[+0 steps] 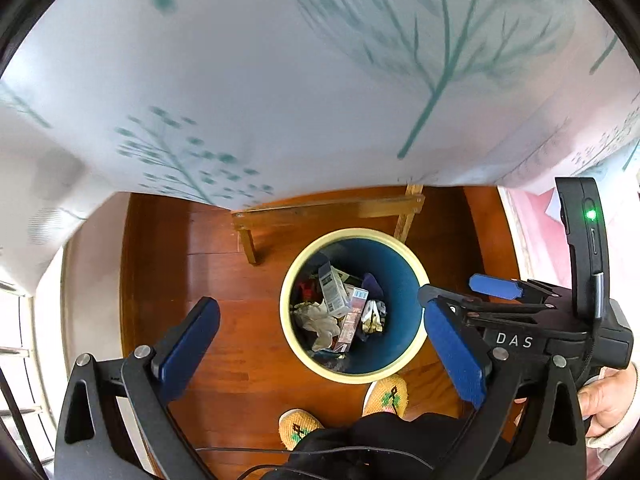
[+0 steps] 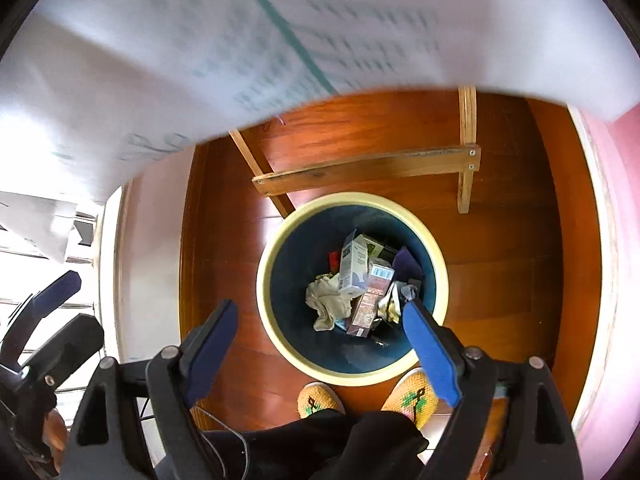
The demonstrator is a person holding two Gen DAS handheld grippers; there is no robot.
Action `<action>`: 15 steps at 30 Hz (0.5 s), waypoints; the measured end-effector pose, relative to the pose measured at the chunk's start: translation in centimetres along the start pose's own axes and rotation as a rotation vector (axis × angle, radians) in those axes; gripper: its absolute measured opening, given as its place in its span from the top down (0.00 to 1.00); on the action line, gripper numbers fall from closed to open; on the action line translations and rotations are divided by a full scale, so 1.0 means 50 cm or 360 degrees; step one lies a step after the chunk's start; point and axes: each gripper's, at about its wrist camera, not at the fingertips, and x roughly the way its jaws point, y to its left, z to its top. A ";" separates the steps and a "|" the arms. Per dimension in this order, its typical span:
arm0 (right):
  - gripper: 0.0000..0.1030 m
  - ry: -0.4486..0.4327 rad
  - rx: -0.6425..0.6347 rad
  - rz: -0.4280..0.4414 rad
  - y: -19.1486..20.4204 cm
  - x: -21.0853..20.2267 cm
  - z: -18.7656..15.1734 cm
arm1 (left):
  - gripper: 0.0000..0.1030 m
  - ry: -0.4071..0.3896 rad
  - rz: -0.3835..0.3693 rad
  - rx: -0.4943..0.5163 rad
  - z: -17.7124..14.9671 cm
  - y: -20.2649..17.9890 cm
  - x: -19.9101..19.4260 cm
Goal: Collect trash
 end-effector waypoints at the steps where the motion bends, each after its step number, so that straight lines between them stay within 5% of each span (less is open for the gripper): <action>1: 0.17 -0.0002 -0.0004 0.0004 0.006 -0.008 0.002 | 0.02 -0.0003 0.0005 -0.0010 0.003 0.004 -0.015; 15: 0.17 -0.0153 -0.0113 -0.0010 0.124 -0.249 0.001 | 0.02 -0.0124 0.0007 -0.0028 0.067 0.010 -0.262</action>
